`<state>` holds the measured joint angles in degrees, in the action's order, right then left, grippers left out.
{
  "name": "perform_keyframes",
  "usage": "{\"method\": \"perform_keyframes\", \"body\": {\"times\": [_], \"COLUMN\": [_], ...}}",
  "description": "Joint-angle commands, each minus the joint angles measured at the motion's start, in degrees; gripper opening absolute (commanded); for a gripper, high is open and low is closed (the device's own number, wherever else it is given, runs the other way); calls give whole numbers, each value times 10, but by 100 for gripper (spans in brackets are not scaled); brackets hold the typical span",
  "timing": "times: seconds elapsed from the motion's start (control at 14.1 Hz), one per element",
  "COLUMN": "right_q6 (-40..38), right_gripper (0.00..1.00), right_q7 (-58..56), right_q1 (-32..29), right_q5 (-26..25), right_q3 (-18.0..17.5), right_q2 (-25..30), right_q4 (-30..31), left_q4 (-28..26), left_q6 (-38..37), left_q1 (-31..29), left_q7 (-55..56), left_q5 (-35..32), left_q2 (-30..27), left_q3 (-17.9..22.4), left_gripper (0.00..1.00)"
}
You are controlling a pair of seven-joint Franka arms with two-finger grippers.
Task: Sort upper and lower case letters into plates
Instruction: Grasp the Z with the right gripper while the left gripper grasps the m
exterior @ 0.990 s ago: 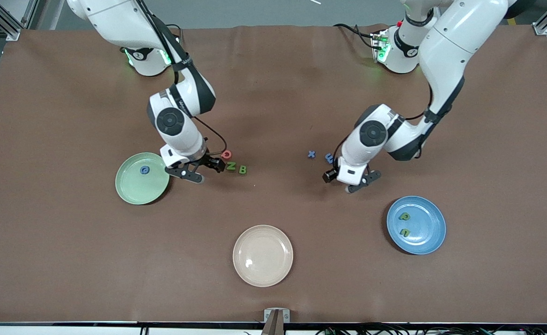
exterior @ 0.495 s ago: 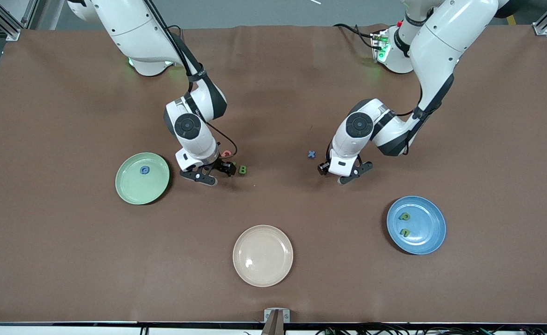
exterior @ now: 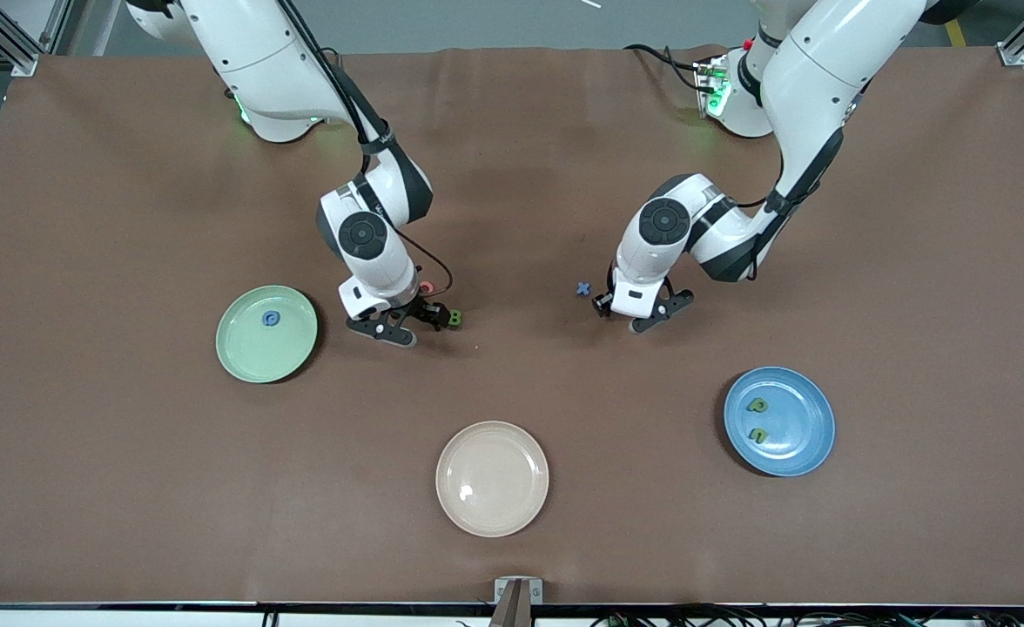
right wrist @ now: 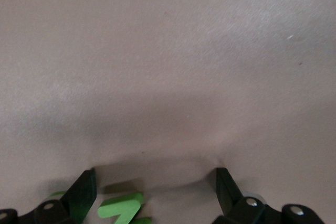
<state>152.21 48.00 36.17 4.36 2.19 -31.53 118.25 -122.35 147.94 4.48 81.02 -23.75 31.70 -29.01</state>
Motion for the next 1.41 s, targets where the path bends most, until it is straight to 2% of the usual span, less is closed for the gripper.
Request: {"method": "perform_keyframes", "body": {"times": [0.0, 0.42, 0.57, 0.78, 0.85, 0.99, 1.2, 1.34], "right_q6": [-2, -5, -8, -9, -9, -9, -9, -9], "right_gripper": [100, 100, 99, 88, 85, 78, 69, 59], "right_q7": [22, 29, 27, 25, 25, 20, 6, 6], "right_q1": [20, 35, 39, 37, 37, 37, 36, 36], "right_q5": [9, 4, 2, -28, -30, -31, -31, -31], "right_q3": [6, 7, 8, 8, 8, 8, 8, 8], "right_q2": [-6, -5, -5, -5, -5, -5, -5, -5], "right_q4": [-2, 5, 6, 5, 5, 5, 4, 4], "left_q4": [-23, -21, -20, -15, -11, 13, 110, 165], "left_q6": [2, 2, 2, 2, 2, -2, -93, -124], "left_q1": [3, 16, 17, 12, 11, 2, -34, -65], "left_q7": [17, 31, 31, 30, 27, 19, -51, -104], "left_q5": [-13, -14, -13, -13, -13, -13, -13, -13], "left_q2": [-24, -20, -19, -22, -23, -31, -40, -21], "left_q3": [2, 1, 2, 2, 3, 8, 6, 7], "left_gripper": [59, 48, 35, 7, 1, 1, 1, 1]}}
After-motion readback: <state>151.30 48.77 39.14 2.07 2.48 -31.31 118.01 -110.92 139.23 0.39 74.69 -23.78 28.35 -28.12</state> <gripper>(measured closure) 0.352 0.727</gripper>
